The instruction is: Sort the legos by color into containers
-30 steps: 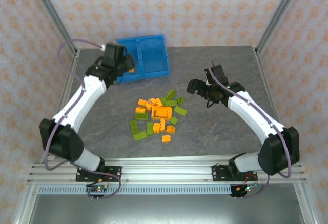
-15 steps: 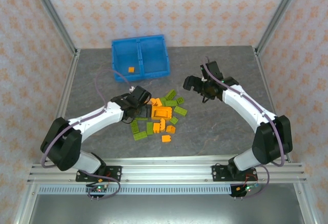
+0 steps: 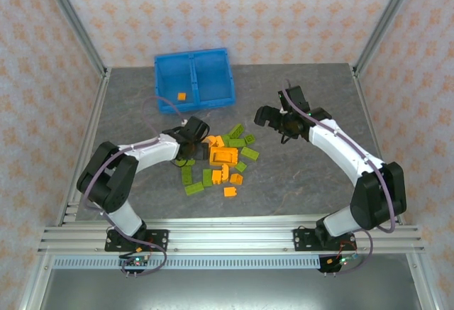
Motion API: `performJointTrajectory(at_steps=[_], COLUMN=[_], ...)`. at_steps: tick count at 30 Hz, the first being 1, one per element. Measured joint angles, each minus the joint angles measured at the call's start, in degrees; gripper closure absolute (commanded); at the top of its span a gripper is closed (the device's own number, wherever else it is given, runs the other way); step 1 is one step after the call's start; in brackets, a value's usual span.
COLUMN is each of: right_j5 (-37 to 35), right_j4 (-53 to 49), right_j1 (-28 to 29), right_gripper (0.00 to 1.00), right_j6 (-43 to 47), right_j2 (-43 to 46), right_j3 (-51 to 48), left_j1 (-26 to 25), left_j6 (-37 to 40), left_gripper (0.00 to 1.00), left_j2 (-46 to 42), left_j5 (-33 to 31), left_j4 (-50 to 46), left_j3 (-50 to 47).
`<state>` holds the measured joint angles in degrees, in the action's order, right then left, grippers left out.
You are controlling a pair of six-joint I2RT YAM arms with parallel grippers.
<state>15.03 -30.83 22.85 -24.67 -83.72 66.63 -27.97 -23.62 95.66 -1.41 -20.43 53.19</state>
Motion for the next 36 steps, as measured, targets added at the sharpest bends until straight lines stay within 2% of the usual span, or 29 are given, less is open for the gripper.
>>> performJointTrajectory(at_steps=[9,14,18,21,24,29,36], right_j5=[0.00,0.02,0.02,0.00,0.02,0.00,-0.33], right_j4=[-0.02,-0.02,-0.02,0.00,0.00,0.00,-0.04], right_j1=[0.00,0.00,0.00,0.11,0.31,1.09,1.51], right_gripper=[0.01,0.01,0.01,0.01,0.01,0.01,0.01], right_j6=[-0.02,-0.04,-0.20,-0.28,-0.48,-0.87,-1.31], right_j2=[0.00,0.00,0.00,0.00,0.02,0.90,4.98], right_j3=[0.02,0.02,0.02,0.02,0.02,0.02,-1.36], left_j1=[0.66,0.66,0.66,0.83,2.73,8.79,14.58], left_j6=[-0.39,-0.31,-0.26,0.20,1.40,3.21,1.97], left_gripper=[0.51,0.53,0.53,0.53,0.53,0.54,0.55], left_j2=[0.09,-3.52,-11.39,-17.29,-18.91,-11.02,11.65], left_j5=[1.46,1.44,0.48,-2.82,-5.88,-8.37,-7.87], left_j4=[2.93,2.60,0.61,-1.29,-1.16,0.15,-1.84], left_j3=[-1.64,-3.17,-2.67,0.74,6.99,19.26,41.27])
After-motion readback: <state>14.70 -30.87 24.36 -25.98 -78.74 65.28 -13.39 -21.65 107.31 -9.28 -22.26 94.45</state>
